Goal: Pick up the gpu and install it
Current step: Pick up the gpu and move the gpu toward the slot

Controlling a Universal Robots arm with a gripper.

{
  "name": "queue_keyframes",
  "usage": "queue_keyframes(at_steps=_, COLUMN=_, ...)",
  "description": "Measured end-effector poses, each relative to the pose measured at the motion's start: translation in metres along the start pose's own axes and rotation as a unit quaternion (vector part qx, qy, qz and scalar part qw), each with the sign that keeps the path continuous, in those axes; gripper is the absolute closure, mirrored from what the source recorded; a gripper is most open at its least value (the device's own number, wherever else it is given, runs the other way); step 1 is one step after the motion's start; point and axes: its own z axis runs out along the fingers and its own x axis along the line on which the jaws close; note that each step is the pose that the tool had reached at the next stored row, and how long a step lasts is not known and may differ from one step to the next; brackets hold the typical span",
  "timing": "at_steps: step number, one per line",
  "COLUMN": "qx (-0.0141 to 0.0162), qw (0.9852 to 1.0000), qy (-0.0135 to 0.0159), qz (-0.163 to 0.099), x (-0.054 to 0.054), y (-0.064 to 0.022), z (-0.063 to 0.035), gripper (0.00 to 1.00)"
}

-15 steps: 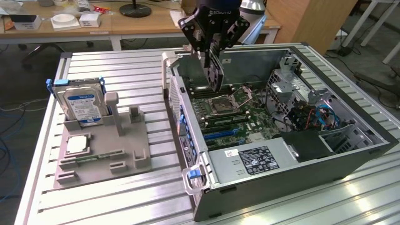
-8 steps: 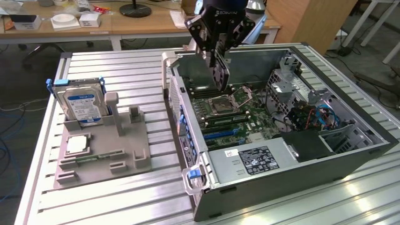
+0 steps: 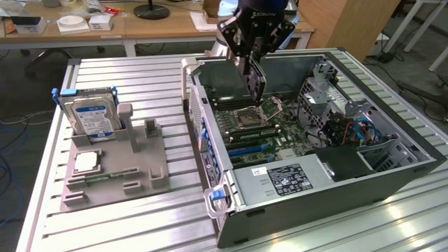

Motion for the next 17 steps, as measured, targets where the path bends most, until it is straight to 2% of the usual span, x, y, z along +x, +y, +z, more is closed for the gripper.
queue_keyframes(at_steps=17, qx=0.0, qw=1.0, qy=0.0003, qz=0.0, x=-0.033, y=-0.0015, z=0.0007, gripper=0.73)
